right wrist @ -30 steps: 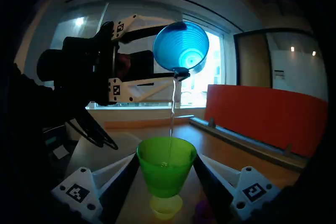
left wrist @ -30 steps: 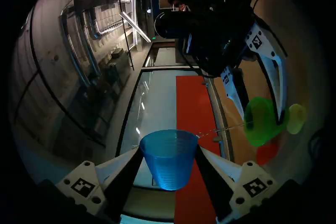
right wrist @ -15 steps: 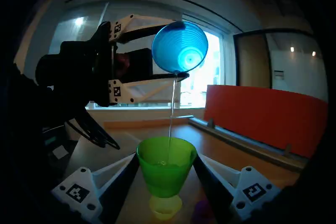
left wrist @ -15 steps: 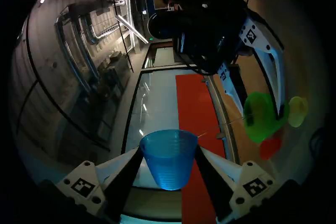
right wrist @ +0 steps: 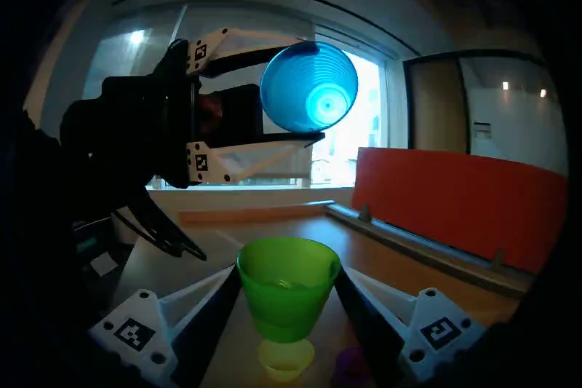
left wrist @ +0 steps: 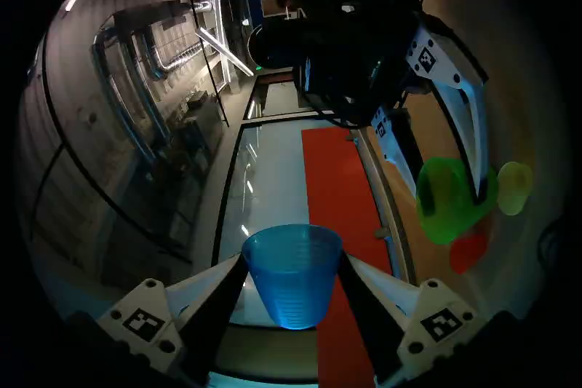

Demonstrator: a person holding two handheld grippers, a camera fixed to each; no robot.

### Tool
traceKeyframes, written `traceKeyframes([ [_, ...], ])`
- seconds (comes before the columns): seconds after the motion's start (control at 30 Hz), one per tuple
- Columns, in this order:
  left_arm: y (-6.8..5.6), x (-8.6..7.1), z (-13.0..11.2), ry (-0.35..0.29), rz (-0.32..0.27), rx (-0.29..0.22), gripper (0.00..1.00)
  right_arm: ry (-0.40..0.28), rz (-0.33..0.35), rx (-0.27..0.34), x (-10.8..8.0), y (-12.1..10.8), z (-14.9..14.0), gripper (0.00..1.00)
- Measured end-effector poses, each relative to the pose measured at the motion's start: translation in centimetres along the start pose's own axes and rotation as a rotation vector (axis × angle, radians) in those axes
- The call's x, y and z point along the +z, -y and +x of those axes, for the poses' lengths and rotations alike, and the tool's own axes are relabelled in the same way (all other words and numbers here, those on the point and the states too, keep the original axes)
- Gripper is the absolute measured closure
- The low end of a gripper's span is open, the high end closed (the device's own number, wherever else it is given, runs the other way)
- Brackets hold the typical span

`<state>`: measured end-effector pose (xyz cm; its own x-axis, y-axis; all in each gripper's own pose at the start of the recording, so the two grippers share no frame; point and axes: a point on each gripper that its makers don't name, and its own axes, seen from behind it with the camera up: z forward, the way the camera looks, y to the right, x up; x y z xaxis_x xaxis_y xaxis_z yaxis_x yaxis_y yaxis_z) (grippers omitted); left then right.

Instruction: Pour water

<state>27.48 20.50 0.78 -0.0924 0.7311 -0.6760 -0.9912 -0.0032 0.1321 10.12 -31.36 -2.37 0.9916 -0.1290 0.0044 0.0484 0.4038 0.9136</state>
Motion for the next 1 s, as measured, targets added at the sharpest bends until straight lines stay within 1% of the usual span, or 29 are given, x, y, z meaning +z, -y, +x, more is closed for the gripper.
traceKeyframes([
  [0.17,-0.1,0.0,0.0,0.000,-0.002,-0.003,0.14,0.001,0.000,0.000,0.0,0.0,0.0,0.09],
  [0.37,0.2,0.2,-0.1,-0.002,-0.001,-0.008,0.14,0.000,-0.001,-0.001,0.0,0.0,0.0,0.09],
  [0.67,0.3,0.4,-0.5,0.001,-0.004,-0.051,0.14,0.000,-0.005,-0.005,-0.2,0.0,0.0,0.09],
  [0.8,0.0,0.6,-1.1,0.016,-0.008,-0.110,0.14,-0.002,-0.007,-0.009,-0.3,0.0,0.1,0.09],
  [1.0,-0.5,0.8,-1.6,0.023,-0.013,-0.231,0.14,-0.004,-0.012,-0.012,-0.6,0.0,0.3,0.09],
])
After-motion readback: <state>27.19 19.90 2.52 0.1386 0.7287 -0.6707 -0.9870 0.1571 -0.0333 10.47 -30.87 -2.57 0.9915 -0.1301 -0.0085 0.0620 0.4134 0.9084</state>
